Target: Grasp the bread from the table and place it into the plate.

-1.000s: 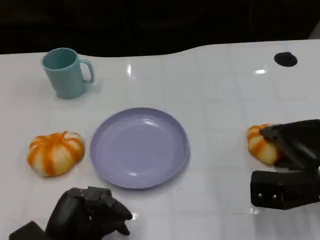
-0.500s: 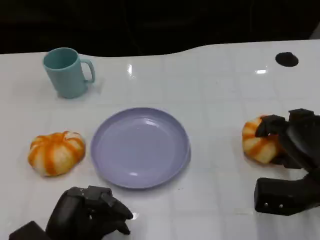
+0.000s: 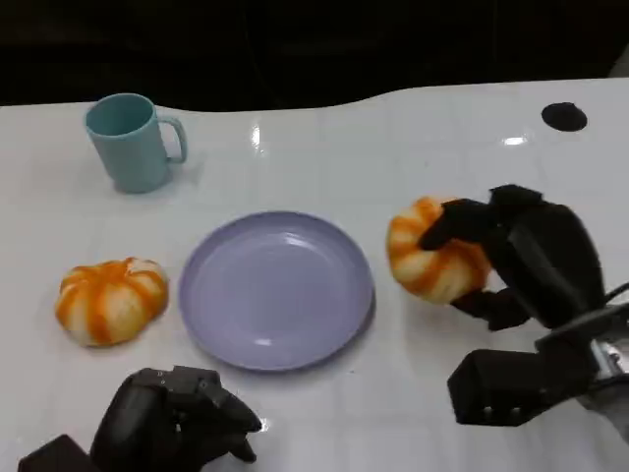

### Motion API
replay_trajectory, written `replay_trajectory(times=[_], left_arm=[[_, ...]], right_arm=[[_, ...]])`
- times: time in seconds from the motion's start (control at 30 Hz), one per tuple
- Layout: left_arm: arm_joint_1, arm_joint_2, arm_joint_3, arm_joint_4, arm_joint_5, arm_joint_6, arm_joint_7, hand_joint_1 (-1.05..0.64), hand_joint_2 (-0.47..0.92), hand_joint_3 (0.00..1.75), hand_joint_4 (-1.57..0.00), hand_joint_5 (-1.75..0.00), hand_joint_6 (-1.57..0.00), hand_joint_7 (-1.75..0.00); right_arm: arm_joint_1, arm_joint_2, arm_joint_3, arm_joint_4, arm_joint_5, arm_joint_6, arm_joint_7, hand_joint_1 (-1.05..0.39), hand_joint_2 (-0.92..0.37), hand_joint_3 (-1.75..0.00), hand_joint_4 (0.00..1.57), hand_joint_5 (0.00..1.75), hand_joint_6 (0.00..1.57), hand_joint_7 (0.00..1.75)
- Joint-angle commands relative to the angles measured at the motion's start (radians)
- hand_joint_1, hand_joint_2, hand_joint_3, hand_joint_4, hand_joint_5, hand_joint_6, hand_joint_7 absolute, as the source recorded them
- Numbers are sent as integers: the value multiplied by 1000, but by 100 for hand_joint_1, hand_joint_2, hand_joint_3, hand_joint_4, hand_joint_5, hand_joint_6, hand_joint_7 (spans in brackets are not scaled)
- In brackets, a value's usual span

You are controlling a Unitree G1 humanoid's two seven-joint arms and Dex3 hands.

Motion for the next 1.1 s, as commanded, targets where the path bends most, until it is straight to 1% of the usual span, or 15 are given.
replay_trajectory(times=[0.03, 0.17, 0.37, 0.43, 0.5, 0.6, 0.73, 0.8, 0.83, 0.87, 0.9, 0.93, 0.97, 1.03, 1.1], left_arm=[[2, 4, 2, 2, -2, 4, 5, -105, 88, 0, -126, -93, -134, -59], [5, 3, 0, -3, 1, 5, 4, -105, 89, 0, -125, -93, -134, -59], [7, 1, -4, -10, 8, 9, 13, -105, 90, 1, -124, -92, -134, -59], [8, -1, -4, -12, 7, 10, 13, -105, 90, 0, -124, -92, -135, -59], [9, -2, -5, -15, 4, 15, 11, -105, 89, 0, -124, -92, -134, -59], [9, -1, -5, -15, 13, 12, 19, -105, 89, 0, -125, -93, -135, -59], [10, -2, -8, -19, 13, 20, 23, -105, 88, 0, -126, -93, -135, -59], [10, -2, -8, -19, 13, 23, 23, -105, 88, 0, -126, -93, -135, -59], [9, -1, -9, -18, 12, 23, 21, -105, 88, 0, -125, -93, -135, -59], [9, -1, -9, -18, 11, 22, 20, -105, 88, 0, -125, -93, -135, -59], [9, 0, -9, -17, 12, 20, 21, -105, 89, 0, -125, -93, -135, -59], [9, 0, -9, -17, 13, 19, 21, -105, 89, 0, -125, -93, -135, -59], [9, 0, -9, -16, 12, 18, 21, -105, 89, 0, -125, -93, -135, -59], [9, 0, -9, -15, 12, 19, 22, -105, 88, 0, -125, -93, -135, -59], [8, -1, -10, -16, 13, 20, 23, -105, 88, 0, -125, -93, -135, -59]], right_arm=[[-15, 53, 6, 0, 16, -2, 23, 12, -16, -140, 107, 169, 102, 130], [-46, 118, 17, 49, 27, -30, 30, 10, -14, -148, 106, 174, 103, 133], [-121, 210, 56, 172, 18, -65, 22, 5, -18, -148, 105, 175, 92, 156], [-143, 241, 62, 210, 28, -59, 42, 3, -19, -147, 103, 175, 84, 169], [-162, 268, 61, 241, 43, -53, 62, 1, -22, -145, 101, 175, 80, 173], [-194, 301, 60, 288, 54, -53, 75, 2, -25, -143, 100, 175, 79, 172], [-234, 338, 58, 349, 73, -62, 90, 1, -27, -139, 96, 175, 85, 152], [-251, 349, 63, 361, 71, -45, 100, -1, -28, -135, 92, 175, 89, 131], [-256, 353, 64, 361, 70, -35, 105, -3, -31, -127, 87, 171, 92, 109], [-259, 356, 68, 357, 65, -21, 110, -4, -34, -118, 86, 161, 94, 92], [-261, 356, 72, 352, 60, -9, 115, -8, -40, -101, 80, 151, 92, 68], [-261, 354, 78, 343, 54, 5, 128, -11, -45, -90, 73, 138, 90, 52], [-259, 348, 86, 331, 49, 21, 147, -13, -50, -80, 68, 120, 88, 39], [-252, 334, 99, 307, 41, 47, 183, -20, -62, -58, 54, 63, 75, 13], [-242, 321, 105, 278, 40, 70, 222, -24, -72, -41, 51, 34, 66, 4]])
